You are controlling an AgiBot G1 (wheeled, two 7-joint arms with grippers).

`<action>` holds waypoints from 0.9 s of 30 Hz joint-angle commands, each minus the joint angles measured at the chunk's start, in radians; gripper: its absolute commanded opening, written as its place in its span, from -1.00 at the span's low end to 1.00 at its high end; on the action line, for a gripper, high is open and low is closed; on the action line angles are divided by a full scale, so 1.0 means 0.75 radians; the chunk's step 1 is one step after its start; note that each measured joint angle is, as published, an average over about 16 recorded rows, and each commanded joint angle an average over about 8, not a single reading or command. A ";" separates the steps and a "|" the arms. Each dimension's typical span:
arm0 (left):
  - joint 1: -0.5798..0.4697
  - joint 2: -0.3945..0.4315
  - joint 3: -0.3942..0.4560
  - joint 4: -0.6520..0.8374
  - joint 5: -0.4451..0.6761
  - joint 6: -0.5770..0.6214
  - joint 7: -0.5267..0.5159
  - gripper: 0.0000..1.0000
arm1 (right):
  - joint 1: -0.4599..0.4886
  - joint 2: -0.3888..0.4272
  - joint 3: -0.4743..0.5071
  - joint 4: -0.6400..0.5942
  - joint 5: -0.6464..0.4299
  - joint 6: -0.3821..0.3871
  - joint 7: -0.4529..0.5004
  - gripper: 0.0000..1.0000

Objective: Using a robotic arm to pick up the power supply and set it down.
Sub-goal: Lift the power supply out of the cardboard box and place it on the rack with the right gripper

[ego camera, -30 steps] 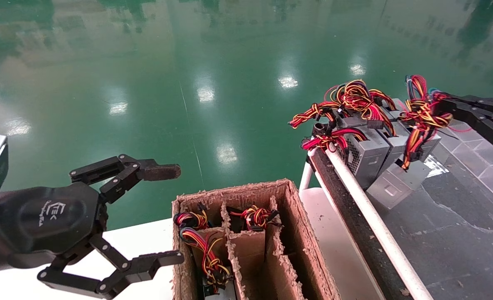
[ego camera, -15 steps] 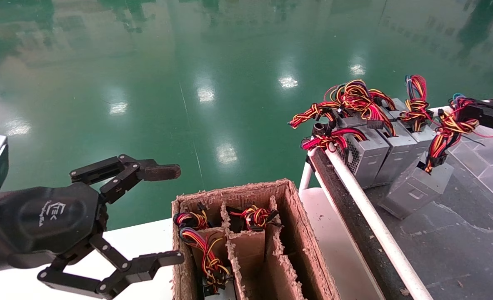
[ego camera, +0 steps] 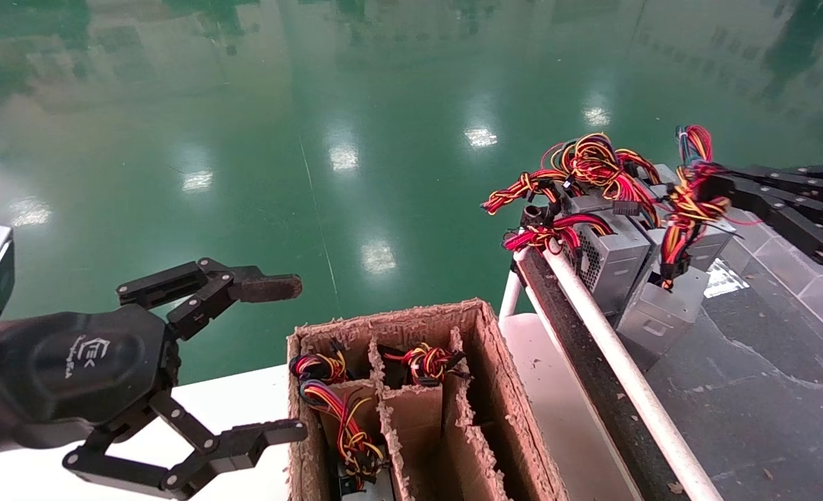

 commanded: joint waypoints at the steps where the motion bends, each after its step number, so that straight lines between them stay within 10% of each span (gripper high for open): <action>1: 0.000 0.000 0.000 0.000 0.000 0.000 0.000 1.00 | 0.005 -0.018 -0.010 0.008 0.006 0.003 0.004 -0.98; 18: 0.000 0.000 0.000 0.000 0.000 0.000 0.000 1.00 | 0.085 -0.085 -0.050 -0.153 -0.018 0.019 -0.039 -1.00; 27: 0.000 0.000 0.000 0.000 0.000 0.000 0.000 1.00 | 0.097 -0.095 -0.062 -0.205 -0.027 0.025 -0.053 1.00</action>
